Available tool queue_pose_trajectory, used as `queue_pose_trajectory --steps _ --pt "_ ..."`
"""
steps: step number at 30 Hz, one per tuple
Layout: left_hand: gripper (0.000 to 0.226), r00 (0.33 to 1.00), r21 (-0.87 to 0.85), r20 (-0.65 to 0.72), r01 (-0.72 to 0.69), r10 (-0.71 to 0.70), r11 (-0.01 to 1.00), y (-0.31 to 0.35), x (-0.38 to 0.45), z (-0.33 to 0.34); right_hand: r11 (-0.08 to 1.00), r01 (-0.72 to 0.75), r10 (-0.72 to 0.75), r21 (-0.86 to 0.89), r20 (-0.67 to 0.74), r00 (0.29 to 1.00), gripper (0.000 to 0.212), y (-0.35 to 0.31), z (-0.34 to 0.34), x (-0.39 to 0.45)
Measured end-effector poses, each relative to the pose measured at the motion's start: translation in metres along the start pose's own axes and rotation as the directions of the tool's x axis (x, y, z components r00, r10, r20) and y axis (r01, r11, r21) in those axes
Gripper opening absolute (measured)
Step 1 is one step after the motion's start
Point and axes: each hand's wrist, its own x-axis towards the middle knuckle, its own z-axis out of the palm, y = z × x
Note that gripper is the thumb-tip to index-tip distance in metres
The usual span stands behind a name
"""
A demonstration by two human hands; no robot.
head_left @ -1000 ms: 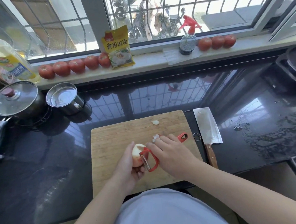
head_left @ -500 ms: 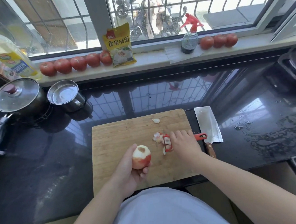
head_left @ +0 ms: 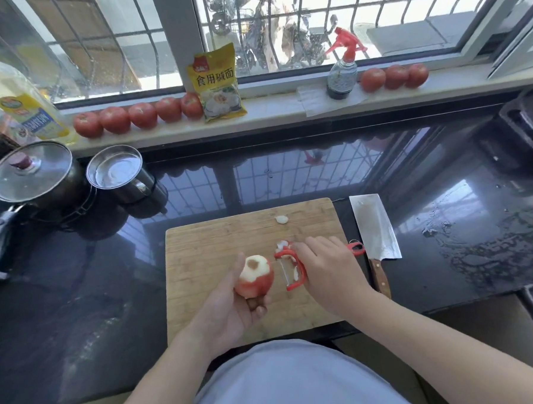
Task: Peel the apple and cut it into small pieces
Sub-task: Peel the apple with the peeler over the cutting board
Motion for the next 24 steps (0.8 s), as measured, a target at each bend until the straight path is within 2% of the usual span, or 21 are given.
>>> queue_pose_trajectory --steps 4,10,14,15,17,19,20,22,24 --pt "0.072 0.987 0.057 0.134 -0.094 0.085 0.994 -0.001 -0.003 -0.003 0.998 0.037 -0.035 -0.045 0.028 0.999 0.018 -0.012 -0.004 0.004" --pt "0.069 0.982 0.195 0.081 -0.185 0.172 0.963 0.002 -0.002 0.003 0.995 0.068 -0.073 -0.078 -0.056 0.996 0.018 -0.016 -0.005 0.008" --pt "0.069 0.983 0.211 0.117 -0.163 0.141 0.964 -0.001 -0.002 -0.002 0.994 0.064 -0.073 -0.088 -0.097 0.993 0.026 -0.004 0.004 0.011" --pt "0.068 0.984 0.211 0.134 -0.148 0.122 0.966 -0.002 -0.003 -0.003 0.993 0.057 -0.065 -0.108 -0.067 0.996 0.029 0.004 0.012 0.01" --pt "0.067 0.983 0.195 0.163 -0.121 0.089 0.973 -0.006 -0.005 -0.005 0.979 0.011 0.01 -0.204 0.103 0.995 0.025 0.021 0.032 0.004" --pt "0.069 0.981 0.176 0.18 -0.109 0.077 0.978 -0.008 -0.005 -0.005 0.944 -0.103 0.192 -0.313 0.268 0.944 0.013 0.036 0.048 -0.003" --pt "0.071 0.98 0.167 0.184 -0.107 0.076 0.98 -0.008 -0.004 -0.005 0.926 -0.161 0.277 -0.342 0.323 0.905 0.015 0.04 0.049 -0.005" --pt "0.073 0.981 0.134 0.176 -0.107 0.083 0.985 -0.006 -0.002 -0.008 0.907 -0.179 0.333 -0.38 0.391 0.858 0.018 0.038 0.05 -0.008" --pt "0.076 0.98 0.1 0.176 -0.108 0.089 0.989 -0.004 0.001 -0.012 0.922 -0.174 0.324 -0.347 0.439 0.838 0.018 0.033 0.045 -0.006"
